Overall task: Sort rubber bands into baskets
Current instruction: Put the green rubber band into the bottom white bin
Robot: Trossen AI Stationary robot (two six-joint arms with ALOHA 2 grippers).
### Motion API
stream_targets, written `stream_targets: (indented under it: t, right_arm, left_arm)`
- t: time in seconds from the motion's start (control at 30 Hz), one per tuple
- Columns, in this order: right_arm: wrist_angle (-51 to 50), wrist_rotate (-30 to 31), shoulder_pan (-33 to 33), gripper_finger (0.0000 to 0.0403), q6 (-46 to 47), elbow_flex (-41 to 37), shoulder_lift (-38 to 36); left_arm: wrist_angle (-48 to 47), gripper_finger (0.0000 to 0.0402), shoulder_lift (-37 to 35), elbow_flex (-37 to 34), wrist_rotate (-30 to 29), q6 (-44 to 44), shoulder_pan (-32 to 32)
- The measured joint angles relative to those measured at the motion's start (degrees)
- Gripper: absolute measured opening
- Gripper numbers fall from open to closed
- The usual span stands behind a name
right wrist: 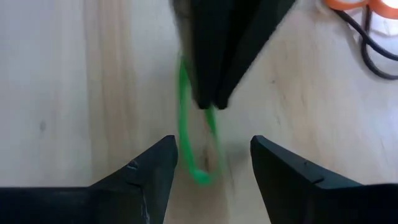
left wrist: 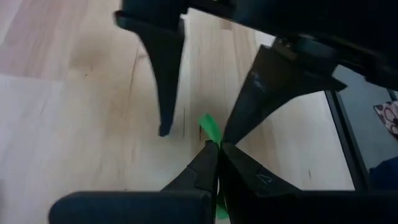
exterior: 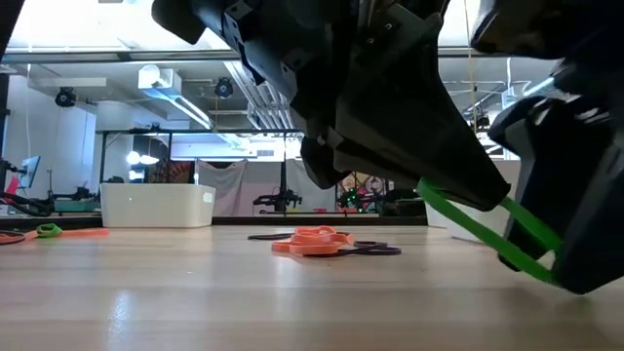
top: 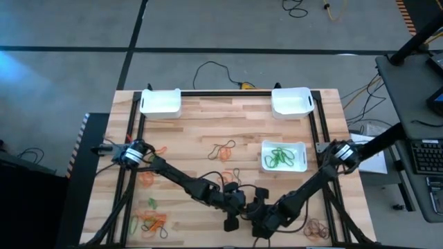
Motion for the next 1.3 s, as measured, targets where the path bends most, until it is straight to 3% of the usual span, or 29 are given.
stream_targets:
  t: [0.13,0.3,0.43,0.6,0.73,0.83,1.03,1.13,1.3]
  right_arm:
    - [1.0,-0.1,-0.2,0.0155,-0.2,0.0,0.5]
    - [1.8,-0.5,-0.5,0.007,-0.2,0.0,1.2]
    - [1.6,-2.7,-0.9,0.0017,-1.1,0.0,0.8]
    - [-4.0,-4.8,-1.5,0.0013,-2.9,-0.1,-1.2]
    - [-14.8,-8.2,-3.1,0.0013,-5.1,-0.2,-5.4]
    - [-23.4,-7.8,-5.2,0.0013,-7.2,-0.1,-10.8]
    - [-31.4,-7.5,-11.6,0.0013,-10.2,0.0,-25.4]
    - [-34.9,-7.1,-15.8,0.0013,-7.9,-1.1,-32.4]
    - [-40.1,-6.1,-25.7,0.0013,4.2,-7.7,-40.5]
  left_arm:
    - [-0.1,0.0,0.0,0.0,0.0,0.0,0.0]
    - [-0.3,0.0002,-0.1,0.0,0.0,-0.3,0.0]
    - [-3.0,0.0029,-0.8,0.0,-0.1,-2.3,0.0]
    - [-10.9,0.0091,-2.9,0.0,-0.3,-5.5,0.0]
    - [-21.4,0.0144,-6.0,0.0,-2.3,-6.1,-0.6]
    - [-32.3,0.0175,-8.6,0.0,-4.5,-6.2,-1.8]
    - [-50.8,0.0207,-12.9,-1.6,-7.3,-6.9,-4.5]
    - [-53.1,0.021,-16.7,-6.1,-6.9,-10.9,-4.9]
    - [-49.5,0.021,-24.8,-18.7,-6.1,-23.7,-8.4]
